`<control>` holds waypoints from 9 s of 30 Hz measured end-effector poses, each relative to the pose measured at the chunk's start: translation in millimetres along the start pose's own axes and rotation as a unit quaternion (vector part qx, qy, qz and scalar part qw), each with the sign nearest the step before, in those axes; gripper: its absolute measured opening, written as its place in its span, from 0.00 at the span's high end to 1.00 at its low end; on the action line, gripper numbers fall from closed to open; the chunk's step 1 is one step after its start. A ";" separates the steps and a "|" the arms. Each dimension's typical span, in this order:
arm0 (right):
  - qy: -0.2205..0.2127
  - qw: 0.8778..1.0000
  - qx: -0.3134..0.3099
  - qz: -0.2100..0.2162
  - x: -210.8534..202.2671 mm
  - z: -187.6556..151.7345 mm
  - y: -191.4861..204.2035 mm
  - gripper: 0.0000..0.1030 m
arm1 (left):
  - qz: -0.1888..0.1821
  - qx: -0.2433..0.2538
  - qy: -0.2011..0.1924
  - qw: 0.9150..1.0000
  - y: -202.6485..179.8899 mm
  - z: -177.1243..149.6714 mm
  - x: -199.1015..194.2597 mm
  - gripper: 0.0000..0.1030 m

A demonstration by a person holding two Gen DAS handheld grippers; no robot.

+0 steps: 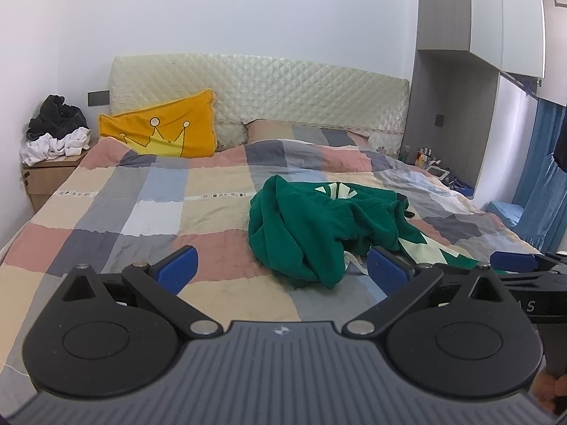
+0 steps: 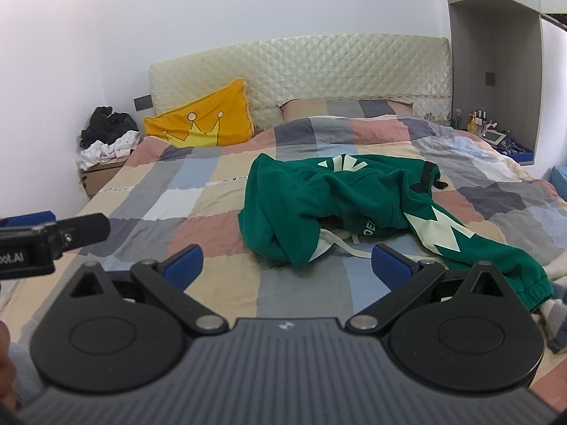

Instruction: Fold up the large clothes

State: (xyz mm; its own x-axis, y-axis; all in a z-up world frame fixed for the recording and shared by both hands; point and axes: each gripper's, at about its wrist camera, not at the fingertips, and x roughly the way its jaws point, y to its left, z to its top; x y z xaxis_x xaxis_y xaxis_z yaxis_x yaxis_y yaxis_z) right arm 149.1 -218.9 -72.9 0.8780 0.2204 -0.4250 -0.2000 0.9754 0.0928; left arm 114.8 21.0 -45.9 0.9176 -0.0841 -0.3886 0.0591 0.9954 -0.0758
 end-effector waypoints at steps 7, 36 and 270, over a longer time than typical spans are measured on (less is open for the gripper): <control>0.004 1.000 0.001 0.002 3.0 -1.2 -0.5 0.00 | 0.000 -0.001 -0.001 1.000 -1.2 0.3 5.5 0.00; 0.002 1.000 0.012 0.012 2.3 -13.0 -0.7 0.00 | -0.003 -0.004 -0.002 1.000 -1.7 -19.9 8.0 0.00; 0.250 0.930 0.246 0.110 154.8 -50.0 -130.5 0.79 | -0.103 -0.349 0.174 0.915 190.4 -56.5 351.2 0.16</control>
State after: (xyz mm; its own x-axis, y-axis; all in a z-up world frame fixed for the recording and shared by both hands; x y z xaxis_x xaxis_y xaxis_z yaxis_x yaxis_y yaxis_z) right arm 289.4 -312.3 -195.8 0.5036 0.5045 -0.7013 -0.0198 0.8183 0.5745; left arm 426.1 178.3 -248.7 0.7272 -0.3975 -0.5596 -0.1601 0.6945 -0.7014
